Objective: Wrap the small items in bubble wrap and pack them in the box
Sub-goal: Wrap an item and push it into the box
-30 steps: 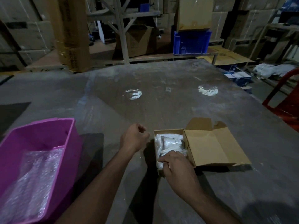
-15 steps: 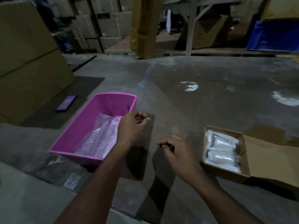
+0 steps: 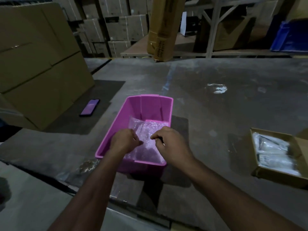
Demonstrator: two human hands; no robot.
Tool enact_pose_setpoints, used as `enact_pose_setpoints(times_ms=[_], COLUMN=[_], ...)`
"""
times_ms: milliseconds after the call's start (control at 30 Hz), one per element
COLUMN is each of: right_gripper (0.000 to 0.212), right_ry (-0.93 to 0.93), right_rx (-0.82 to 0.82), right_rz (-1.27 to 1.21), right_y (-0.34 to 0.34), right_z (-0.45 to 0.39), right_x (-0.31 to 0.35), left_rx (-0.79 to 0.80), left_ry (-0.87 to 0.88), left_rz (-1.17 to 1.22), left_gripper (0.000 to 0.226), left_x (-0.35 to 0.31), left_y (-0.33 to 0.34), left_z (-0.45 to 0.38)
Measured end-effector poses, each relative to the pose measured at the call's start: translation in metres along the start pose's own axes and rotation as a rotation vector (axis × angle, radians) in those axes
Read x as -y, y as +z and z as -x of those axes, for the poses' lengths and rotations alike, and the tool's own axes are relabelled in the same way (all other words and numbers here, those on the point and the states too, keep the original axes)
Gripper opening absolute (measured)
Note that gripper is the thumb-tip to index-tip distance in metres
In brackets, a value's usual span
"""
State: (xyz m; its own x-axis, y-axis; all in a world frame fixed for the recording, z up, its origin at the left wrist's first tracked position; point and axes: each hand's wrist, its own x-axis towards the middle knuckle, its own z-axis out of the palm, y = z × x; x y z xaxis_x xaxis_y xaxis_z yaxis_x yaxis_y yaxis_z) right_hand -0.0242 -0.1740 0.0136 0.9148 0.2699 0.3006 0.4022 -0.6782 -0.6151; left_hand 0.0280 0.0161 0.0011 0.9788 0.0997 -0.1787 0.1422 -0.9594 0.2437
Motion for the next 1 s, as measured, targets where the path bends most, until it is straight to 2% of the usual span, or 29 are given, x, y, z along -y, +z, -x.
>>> enact_pose_setpoints(times_ms=[167,200,267,333,400,500,600,700,767,867,933,1000], right_gripper=[0.034,0.031,0.027,0.027,0.026,0.023,0.029,0.049,0.065,0.088,0.105,0.104], right_ry=[0.027,0.045,0.096,0.121,0.126,0.184,0.280,0.341,0.312,0.253,0.251,0.269], right_rx=[0.096,0.105,0.096,0.047,-0.060,-0.232,-0.267,-0.233,-0.218,-0.230,-0.264,-0.323], right_rz=[0.300,0.334,0.360,0.337,0.276,0.164,-0.003,-0.282,-0.473,-0.616,-0.649,-0.600], right_y=[0.028,0.032,0.039,0.042,0.039,0.028,0.015,0.000,-0.009,-0.017,-0.020,-0.025], right_z=[-0.016,-0.018,-0.019,-0.019,-0.019,-0.018,-0.020,-0.022,-0.019,-0.009,-0.004,0.001], right_x=[0.009,0.011,0.012,0.011,0.010,0.009,0.006,0.003,0.004,0.010,0.009,0.005], left_rx=[0.049,0.051,0.039,0.039,0.057,0.073,0.135,0.241,0.214,0.147,0.181,0.286], left_ry=[0.072,0.084,0.121,0.138,0.153,0.248,0.367,0.437,0.454,0.461,0.494,0.541], left_rz=[-0.267,-0.289,-0.314,-0.264,-0.058,0.454,0.860,1.236,1.336,1.355,1.366,1.406], left_gripper=[0.066,0.066,0.051,0.047,0.053,0.055,0.046,0.036,0.032,0.032,0.034,0.035], left_x=[0.011,0.012,0.013,0.015,0.016,0.013,0.000,-0.020,-0.035,-0.058,-0.072,-0.083], left_y=[0.002,0.002,0.000,-0.002,-0.010,-0.032,-0.060,-0.077,-0.083,-0.087,-0.088,-0.089], left_z=[-0.015,-0.017,-0.021,-0.025,-0.028,-0.024,-0.019,-0.021,-0.020,-0.016,-0.010,-0.003])
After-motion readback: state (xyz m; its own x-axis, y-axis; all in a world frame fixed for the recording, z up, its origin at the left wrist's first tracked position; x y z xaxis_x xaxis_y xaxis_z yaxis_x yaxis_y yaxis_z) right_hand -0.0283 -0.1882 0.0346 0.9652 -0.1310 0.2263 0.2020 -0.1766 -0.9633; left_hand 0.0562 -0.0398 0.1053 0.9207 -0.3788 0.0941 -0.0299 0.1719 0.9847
